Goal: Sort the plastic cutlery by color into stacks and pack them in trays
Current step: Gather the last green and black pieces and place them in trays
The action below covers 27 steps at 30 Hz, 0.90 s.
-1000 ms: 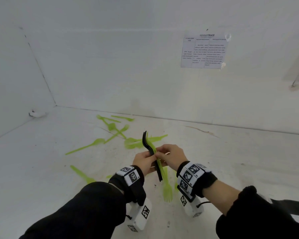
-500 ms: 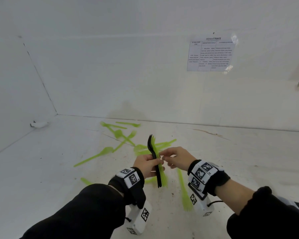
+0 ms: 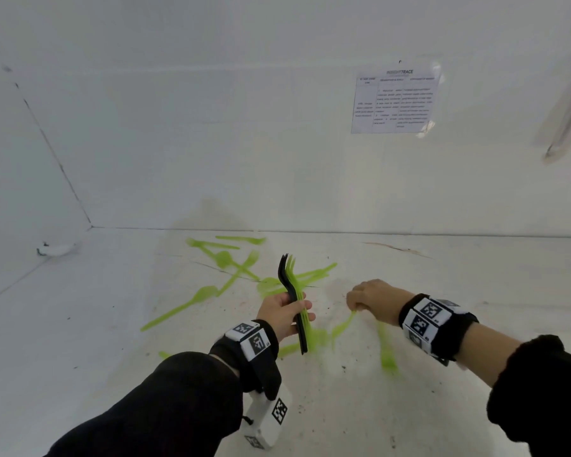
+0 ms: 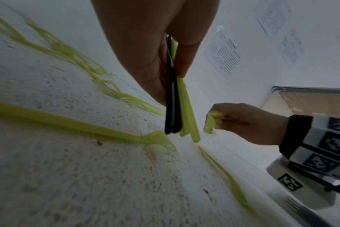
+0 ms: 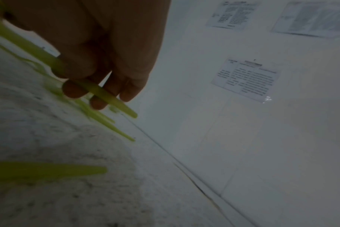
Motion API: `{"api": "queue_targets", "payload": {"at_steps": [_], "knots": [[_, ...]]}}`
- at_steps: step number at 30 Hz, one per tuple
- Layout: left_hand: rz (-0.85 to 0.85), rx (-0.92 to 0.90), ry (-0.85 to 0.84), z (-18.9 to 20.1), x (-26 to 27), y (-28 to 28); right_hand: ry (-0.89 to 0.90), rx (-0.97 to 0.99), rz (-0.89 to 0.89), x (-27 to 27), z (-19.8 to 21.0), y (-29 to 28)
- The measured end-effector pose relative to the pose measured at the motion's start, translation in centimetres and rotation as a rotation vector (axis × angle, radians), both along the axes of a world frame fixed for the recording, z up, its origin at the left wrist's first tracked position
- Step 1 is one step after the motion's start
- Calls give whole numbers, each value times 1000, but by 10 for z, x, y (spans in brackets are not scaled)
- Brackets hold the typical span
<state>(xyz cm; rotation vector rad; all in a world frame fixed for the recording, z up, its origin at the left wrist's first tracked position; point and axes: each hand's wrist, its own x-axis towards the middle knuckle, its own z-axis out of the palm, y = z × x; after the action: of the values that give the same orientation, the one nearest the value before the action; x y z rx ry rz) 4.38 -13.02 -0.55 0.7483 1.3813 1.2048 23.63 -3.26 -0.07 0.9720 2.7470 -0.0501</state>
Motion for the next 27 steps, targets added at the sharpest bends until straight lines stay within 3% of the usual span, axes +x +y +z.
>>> {"api": "queue_targets", "payload": {"at_steps": [2, 7, 10, 13, 15, 20, 22, 27], "knots": [[-10, 5, 2, -1, -3, -1, 8, -72, -71, 9, 4, 5], [-16, 1, 4, -3, -9, -5, -192, -169, -114, 34, -9, -7], [-21, -5, 10, -5, -12, -6, -85, -256, -130, 43, -14, -7], [-24, -6, -10, -6, -15, -6, -24, -219, -171, 44, -18, -5], [-25, -5, -29, -5, -16, -6, 169, -191, -237, 37, -19, -5], [-38, -3, -74, -5, -14, -7, 892, -226, -565, -18, -9, -24], [-35, -1, -82, -5, -12, -7, 1048, -350, -608, -47, -8, -36], [-10, 29, -112, -3, -12, -7, 1224, -576, -639, -90, -16, -55]]}}
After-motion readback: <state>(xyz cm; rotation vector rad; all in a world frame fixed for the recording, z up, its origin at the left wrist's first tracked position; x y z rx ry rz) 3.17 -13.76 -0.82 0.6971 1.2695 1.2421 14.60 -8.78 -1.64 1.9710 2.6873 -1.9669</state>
